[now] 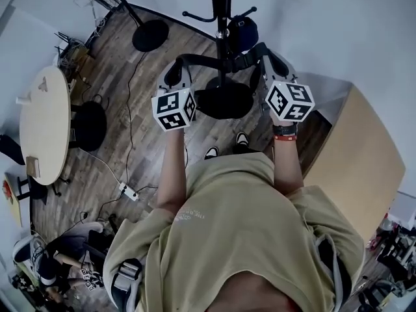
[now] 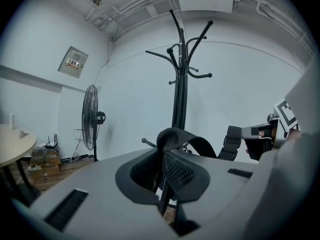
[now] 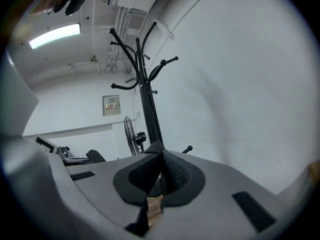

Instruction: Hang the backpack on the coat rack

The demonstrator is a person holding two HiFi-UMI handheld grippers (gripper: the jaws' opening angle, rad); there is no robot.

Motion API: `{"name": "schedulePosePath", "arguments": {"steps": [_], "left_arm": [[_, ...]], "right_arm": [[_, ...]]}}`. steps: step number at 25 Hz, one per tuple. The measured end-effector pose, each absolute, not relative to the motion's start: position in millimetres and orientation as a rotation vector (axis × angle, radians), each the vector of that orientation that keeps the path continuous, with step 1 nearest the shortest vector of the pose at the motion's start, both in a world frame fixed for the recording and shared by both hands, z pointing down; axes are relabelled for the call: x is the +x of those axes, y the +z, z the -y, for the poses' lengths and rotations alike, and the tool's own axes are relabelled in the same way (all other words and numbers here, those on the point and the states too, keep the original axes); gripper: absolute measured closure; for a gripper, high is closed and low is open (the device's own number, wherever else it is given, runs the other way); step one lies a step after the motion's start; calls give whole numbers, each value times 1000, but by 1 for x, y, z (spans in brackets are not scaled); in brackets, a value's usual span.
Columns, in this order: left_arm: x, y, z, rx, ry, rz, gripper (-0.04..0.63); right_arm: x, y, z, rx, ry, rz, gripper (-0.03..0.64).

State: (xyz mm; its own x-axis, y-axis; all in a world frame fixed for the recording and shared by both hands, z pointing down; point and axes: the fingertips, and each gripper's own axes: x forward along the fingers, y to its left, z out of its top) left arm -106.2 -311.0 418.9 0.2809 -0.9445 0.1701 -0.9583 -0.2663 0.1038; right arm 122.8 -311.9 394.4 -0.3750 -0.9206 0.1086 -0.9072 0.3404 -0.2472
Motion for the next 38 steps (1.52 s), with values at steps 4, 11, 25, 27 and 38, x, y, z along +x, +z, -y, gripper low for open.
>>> {"name": "schedulePosePath", "arguments": {"steps": [4,11,25,27,38], "left_arm": [[-117,418,327,2330,105,1820,565],[-135,418,353,2292,110,1876,565],[-133,457,387,2229,192,1867,565],[-128,464,387,2231,204,1854,565],[-101,496,387,2263,253,1761,565]], "right_arm": [[132,388,329,-1709,-441,-2482,598],[150,389,358,-1733,-454,-2441,598],[170,437,396,-1833,-493,-2490,598],[168,442,396,-1843,-475,-2508,598],[155,479,396,-1878,-493,-2599,598]]}}
